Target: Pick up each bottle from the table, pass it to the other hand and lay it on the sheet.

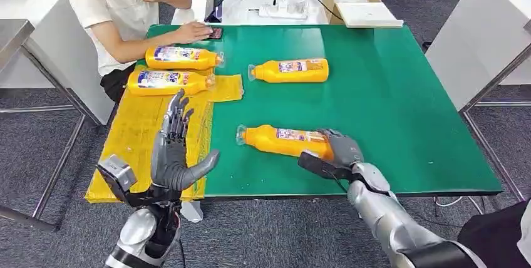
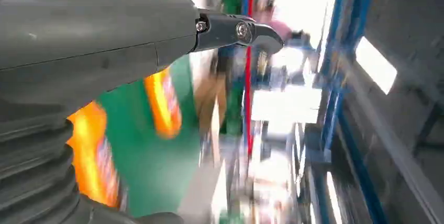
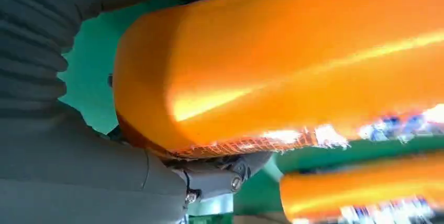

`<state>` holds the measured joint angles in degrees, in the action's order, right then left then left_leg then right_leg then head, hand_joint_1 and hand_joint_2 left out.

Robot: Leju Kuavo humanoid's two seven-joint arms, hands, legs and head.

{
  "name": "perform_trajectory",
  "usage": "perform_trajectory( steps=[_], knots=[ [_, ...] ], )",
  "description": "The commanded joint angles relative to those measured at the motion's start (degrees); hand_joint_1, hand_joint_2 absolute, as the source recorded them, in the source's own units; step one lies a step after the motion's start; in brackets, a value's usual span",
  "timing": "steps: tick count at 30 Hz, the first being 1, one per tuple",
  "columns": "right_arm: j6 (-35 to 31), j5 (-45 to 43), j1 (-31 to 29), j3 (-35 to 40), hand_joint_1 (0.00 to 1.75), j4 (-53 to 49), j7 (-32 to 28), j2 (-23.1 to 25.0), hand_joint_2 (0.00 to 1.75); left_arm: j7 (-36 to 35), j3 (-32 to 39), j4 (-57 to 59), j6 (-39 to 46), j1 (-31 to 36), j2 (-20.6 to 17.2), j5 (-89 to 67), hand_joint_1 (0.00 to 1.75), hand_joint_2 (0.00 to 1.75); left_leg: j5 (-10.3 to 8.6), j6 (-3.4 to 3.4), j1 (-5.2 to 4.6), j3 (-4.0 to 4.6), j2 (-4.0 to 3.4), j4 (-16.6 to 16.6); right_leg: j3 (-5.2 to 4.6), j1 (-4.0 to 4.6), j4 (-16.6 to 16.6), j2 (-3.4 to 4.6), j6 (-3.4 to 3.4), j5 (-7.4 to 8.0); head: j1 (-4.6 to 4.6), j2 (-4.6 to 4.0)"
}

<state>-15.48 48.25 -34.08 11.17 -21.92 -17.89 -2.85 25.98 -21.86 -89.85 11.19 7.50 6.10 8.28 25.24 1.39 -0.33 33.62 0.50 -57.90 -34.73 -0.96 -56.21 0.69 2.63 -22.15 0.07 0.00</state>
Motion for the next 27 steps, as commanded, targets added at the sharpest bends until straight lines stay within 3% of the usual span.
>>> perform_trajectory(
  steps=[1, 3, 5, 7, 13, 16, 21, 27],
  knots=[
    [-7.5, -19.8, 12.4, -11.4, 1.75, -20.8, -16.9, 9.7, 1.75, 4.5, 3.3, -2.5, 11.1, -6.8, 0.3, -5.8, 0.0, 1.75, 0.14, -0.16, 0.11, -0.13, -0.38, 0.1, -0.01, 0.11, 0.1, 0.29, -0.17, -0.03, -0.02, 0.0],
    [-7.4, -27.2, 20.4, -9.9, 1.75, -36.4, -18.5, 11.6, 1.75, 3.8, 3.4, -1.7, 9.3, -9.5, 0.4, -4.0, 0.0, 1.75, 0.15, -0.17, 0.09, 0.01, -0.23, 0.1, -0.11, 0.09, 0.0, 0.11, -0.18, -0.12, -0.02, -0.02],
    [-7.7, -30.2, 24.9, -6.8, 1.75, -44.9, -17.4, 11.7, 1.75, 2.8, 3.6, -0.9, 7.2, -10.9, 0.9, -1.4, 0.0, 1.75, 0.12, -0.12, 0.12, 0.14, -0.05, 0.1, -0.19, 0.12, 0.0, 0.03, -0.13, -0.14, -0.07, -0.02],
    [-8.3, -30.7, 26.4, -5.3, 1.75, -47.1, -16.7, 11.5, 1.75, 2.9, 3.6, -0.8, 7.0, -11.4, 1.1, -1.4, 0.0, 1.75, 0.16, -0.13, 0.17, 0.22, 0.11, 0.1, -0.21, 0.19, 0.0, -0.14, -0.15, -0.24, -0.02, 0.0],
    [-8.5, -31.6, 27.0, -3.0, 1.75, -47.4, -18.3, 11.4, 1.75, 0.9, 3.5, -2.1, 2.3, -11.8, 1.0, 2.7, 0.0, 1.75, 0.13, -0.11, 0.18, 0.64, 0.13, 0.0, -0.57, 0.15, 0.0, -0.05, 0.0, -0.26, -0.02, 0.0],
    [-7.9, -30.9, 28.3, 1.8, 1.75, -48.5, -18.2, 11.4, 1.75, -6.1, 2.1, -0.9, -9.9, -11.8, -0.4, 13.0, 0.0, 1.75, 0.19, -0.16, 0.15, 0.49, 0.13, 0.0, -0.43, 0.13, 0.0, -0.09, -0.06, -0.33, -0.02, -0.02],
    [-6.5, -24.0, 25.0, 12.0, 1.75, -39.1, -19.0, 11.6, 1.75, -6.4, 0.4, 2.7, -17.2, -10.4, -1.3, 13.7, 0.0, 1.75, 0.16, -0.15, 0.13, 0.48, 0.02, 0.1, -0.46, 0.11, 0.1, 0.03, -0.03, -0.24, 0.0, -0.02],
    [-4.7, -22.4, 22.6, 18.6, 1.75, -32.0, -19.8, 13.3, 1.75, -7.2, 0.4, 3.3, -20.7, -8.7, -0.4, 15.9, 0.0, 1.75, 0.11, -0.12, 0.16, 0.56, 0.07, 0.1, -0.55, 0.14, 0.0, -0.04, 0.01, -0.22, -0.02, 0.0]
  ],
)
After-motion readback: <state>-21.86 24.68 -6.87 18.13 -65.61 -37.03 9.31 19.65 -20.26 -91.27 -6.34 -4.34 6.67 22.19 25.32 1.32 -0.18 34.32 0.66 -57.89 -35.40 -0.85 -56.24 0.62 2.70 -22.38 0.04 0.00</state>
